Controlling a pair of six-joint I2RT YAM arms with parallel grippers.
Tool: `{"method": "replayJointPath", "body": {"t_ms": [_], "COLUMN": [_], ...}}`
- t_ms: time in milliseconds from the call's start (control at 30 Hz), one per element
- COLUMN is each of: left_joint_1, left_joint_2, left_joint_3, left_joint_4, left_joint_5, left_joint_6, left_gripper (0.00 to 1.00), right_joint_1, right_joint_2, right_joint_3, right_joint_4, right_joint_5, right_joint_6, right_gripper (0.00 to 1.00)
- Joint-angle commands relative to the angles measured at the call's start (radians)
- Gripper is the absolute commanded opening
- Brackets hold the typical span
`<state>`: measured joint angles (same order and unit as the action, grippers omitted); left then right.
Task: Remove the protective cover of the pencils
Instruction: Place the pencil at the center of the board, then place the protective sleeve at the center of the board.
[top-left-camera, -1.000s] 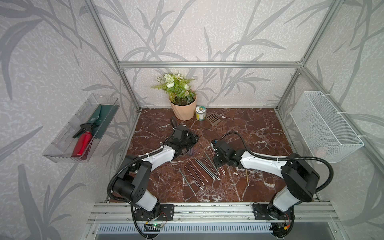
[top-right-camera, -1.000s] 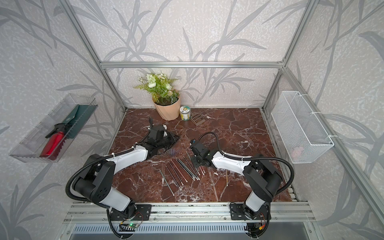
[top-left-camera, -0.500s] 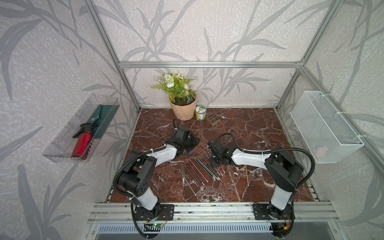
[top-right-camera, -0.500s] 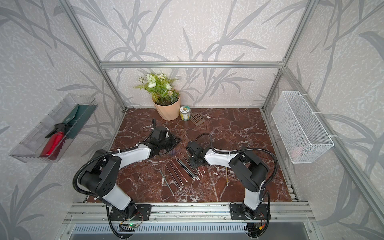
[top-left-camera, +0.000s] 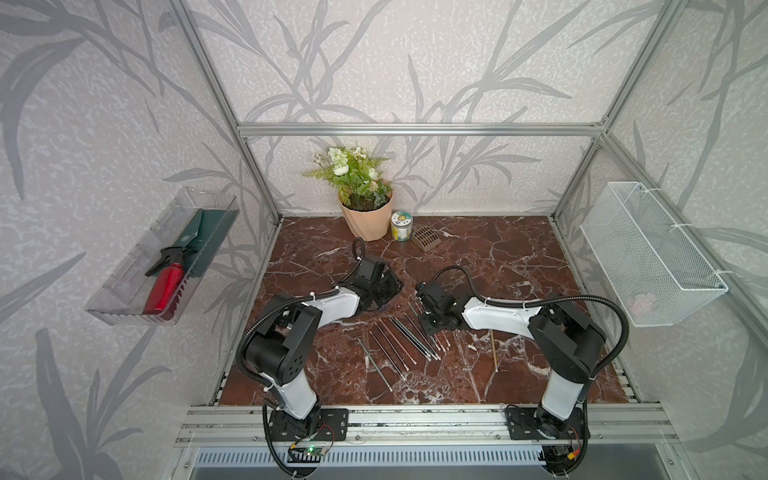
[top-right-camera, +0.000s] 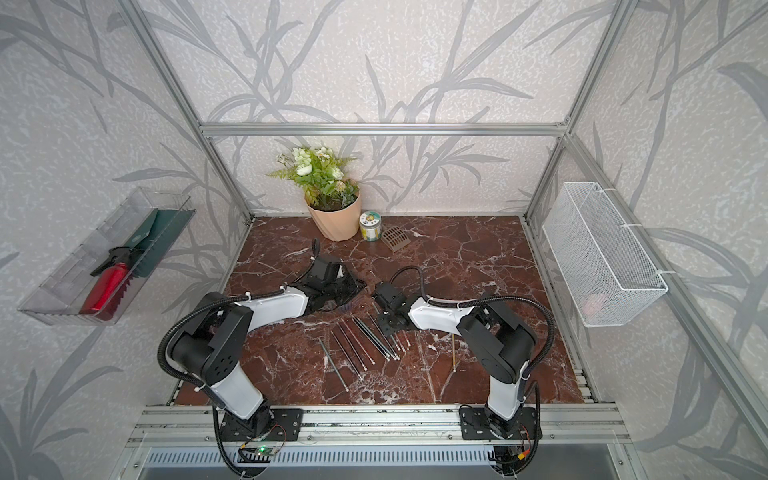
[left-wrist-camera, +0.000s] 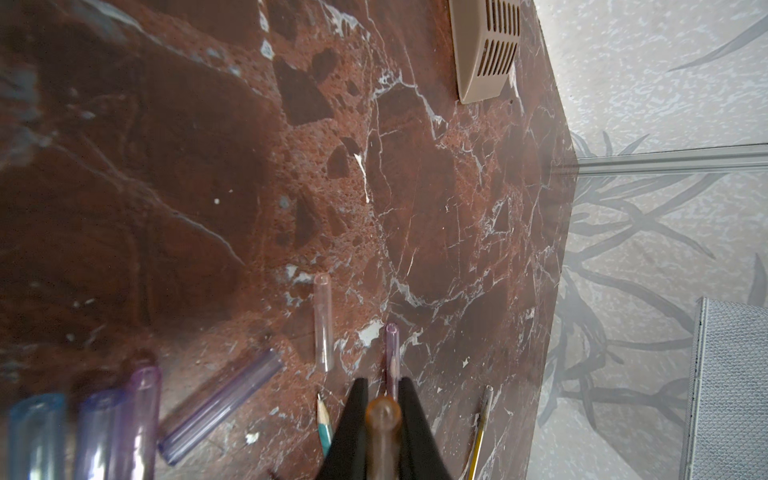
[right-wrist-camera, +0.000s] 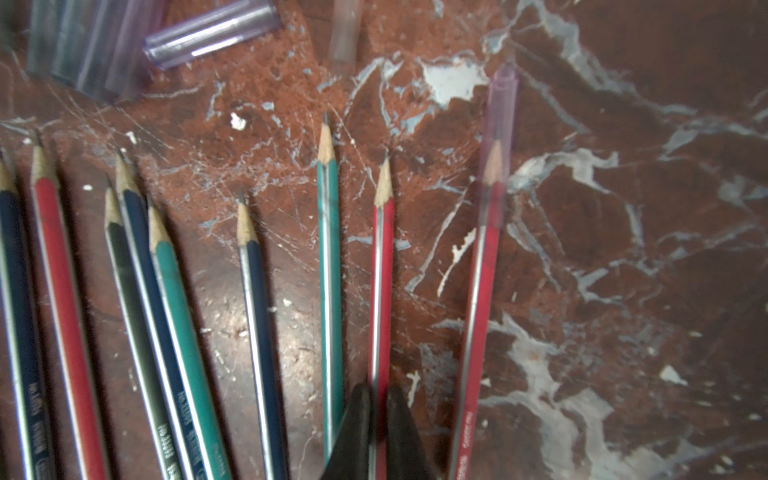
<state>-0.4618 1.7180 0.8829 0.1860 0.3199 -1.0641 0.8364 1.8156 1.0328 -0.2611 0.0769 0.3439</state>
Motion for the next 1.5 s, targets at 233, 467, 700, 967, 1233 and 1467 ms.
{"method": "replayJointPath", "body": {"t_ms": [233, 467, 700, 967, 1233, 1467], "left_joint_1": [-0.045, -0.05, -0.051, -0.051, -0.051, -0.051], "left_joint_2": [0.093, 0.124, 0.178, 0.231, 0.262, 0.271], "left_joint_3": [0.096, 0.14, 0.22, 0.311, 0.345, 0.35], "left_joint_4": [-0.067, -0.11, -0.204, -0.343, -0.379, -0.392], "left_joint_5": [-0.014, -0.021, -0.021, -0.041, -0.045, -0.053], "left_joint_6": [0.024, 0.039, 0.063, 0.107, 0.122, 0.127], "left_gripper": [0.0, 0.0, 0.0, 0.0, 0.0, 0.06], "right_joint_1": [-0.005, -0.005, -0.005, -0.011, -0.029, -0.051], "right_joint_2": [0.001, -0.035, -0.104, -0.211, -0.236, -0.217], "right_joint_3": [0.009, -0.004, -0.05, -0.12, -0.149, -0.154], "right_joint_4": [-0.014, -0.01, 0.018, 0.049, 0.055, 0.053], "right_joint_5": [-0.015, -0.014, -0.001, 0.035, 0.044, 0.034], "right_joint_6": [0.005, 0.005, 0.008, 0.017, 0.024, 0.024], "right_gripper": [0.16, 0.22, 0.26, 0.3, 0.31, 0.31]}}
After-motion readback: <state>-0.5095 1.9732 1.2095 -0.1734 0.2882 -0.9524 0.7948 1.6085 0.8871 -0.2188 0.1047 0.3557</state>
